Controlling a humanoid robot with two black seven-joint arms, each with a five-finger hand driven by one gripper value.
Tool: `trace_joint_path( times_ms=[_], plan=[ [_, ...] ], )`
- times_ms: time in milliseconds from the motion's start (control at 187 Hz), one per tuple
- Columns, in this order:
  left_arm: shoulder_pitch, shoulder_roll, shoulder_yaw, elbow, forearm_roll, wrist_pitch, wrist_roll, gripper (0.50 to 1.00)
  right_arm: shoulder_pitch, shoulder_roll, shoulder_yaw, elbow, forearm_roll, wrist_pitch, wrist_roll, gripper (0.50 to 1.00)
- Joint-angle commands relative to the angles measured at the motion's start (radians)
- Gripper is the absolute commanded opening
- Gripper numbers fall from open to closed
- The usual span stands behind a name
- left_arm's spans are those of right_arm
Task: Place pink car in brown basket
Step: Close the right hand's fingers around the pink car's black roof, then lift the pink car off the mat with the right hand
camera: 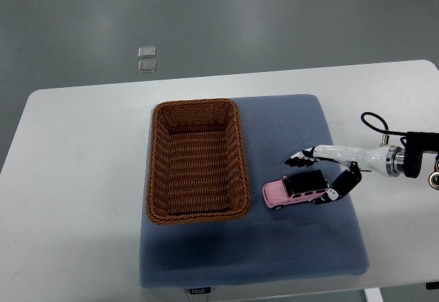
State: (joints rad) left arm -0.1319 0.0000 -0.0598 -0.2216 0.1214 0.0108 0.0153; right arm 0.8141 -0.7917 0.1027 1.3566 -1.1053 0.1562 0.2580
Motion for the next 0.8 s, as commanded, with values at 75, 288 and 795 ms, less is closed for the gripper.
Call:
trace_joint_path(
  times_ms=[75, 288, 795],
  plan=[
    [0.0, 0.0, 0.0, 0.001, 0.0, 0.0, 0.0, 1.0, -0.009, 0.016, 0.0, -0.011, -0.024, -0.007, 0.003, 0.682],
    [0.0, 0.0, -0.002, 0.001, 0.0, 0.0, 0.0, 1.0, -0.015, 0.025, 0.0, -0.024, -0.05, -0.024, 0.02, 0.5],
    [0.0, 0.0, -0.002, 0.002, 0.0, 0.0, 0.0, 1.0, 0.238, -0.13, 0.086, 0.019, 0.015, 0.147, 0.012, 0.5]
  ],
)
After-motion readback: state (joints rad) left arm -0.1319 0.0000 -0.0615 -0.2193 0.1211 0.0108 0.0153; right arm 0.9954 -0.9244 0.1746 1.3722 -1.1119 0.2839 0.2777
